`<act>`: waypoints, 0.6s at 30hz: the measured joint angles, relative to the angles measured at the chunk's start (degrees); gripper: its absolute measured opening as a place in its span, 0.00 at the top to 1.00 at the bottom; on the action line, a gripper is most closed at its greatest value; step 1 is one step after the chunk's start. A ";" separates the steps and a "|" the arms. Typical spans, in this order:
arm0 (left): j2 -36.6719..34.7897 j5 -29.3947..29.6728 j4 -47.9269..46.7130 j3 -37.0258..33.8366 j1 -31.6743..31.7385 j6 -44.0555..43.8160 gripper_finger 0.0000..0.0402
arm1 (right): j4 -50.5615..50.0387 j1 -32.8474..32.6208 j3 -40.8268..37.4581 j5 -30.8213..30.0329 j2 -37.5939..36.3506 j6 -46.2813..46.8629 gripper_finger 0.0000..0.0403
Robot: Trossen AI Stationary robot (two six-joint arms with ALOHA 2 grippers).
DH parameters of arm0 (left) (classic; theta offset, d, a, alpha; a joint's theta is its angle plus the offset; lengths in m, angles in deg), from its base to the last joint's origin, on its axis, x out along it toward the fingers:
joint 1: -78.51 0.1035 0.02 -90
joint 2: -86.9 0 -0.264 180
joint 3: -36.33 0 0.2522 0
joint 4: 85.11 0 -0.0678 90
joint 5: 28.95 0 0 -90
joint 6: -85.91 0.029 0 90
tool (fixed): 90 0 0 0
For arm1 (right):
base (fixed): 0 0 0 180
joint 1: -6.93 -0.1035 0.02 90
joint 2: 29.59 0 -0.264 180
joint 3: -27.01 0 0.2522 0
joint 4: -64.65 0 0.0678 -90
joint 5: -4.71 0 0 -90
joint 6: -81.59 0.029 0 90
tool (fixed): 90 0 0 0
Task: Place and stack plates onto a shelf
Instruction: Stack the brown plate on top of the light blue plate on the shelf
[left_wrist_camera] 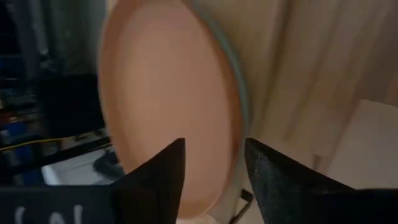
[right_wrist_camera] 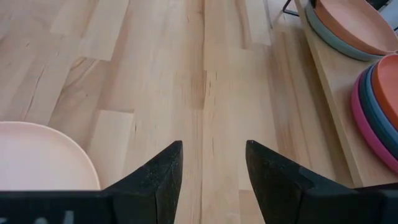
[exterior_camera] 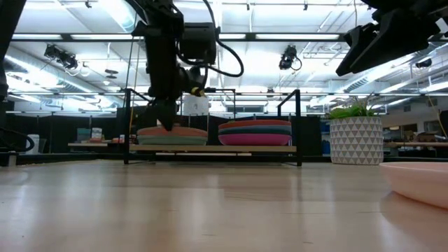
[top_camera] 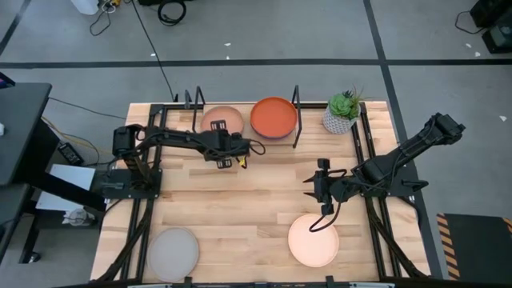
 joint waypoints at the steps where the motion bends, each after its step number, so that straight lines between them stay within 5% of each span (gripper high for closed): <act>1: 0.00 -1.19 0.08 0.00 0.08 0.37 0.55 | -0.01 0.00 0.00 0.03 0.00 0.00 0.55; 14: -5.56 -13.31 3.51 0.00 -0.22 0.91 0.61 | 0.35 -0.01 -0.72 0.94 0.01 -0.60 0.55; 18: -7.38 -10.02 4.18 0.06 -0.45 -2.08 0.61 | 2.85 0.03 -4.01 -0.31 0.07 -1.88 0.55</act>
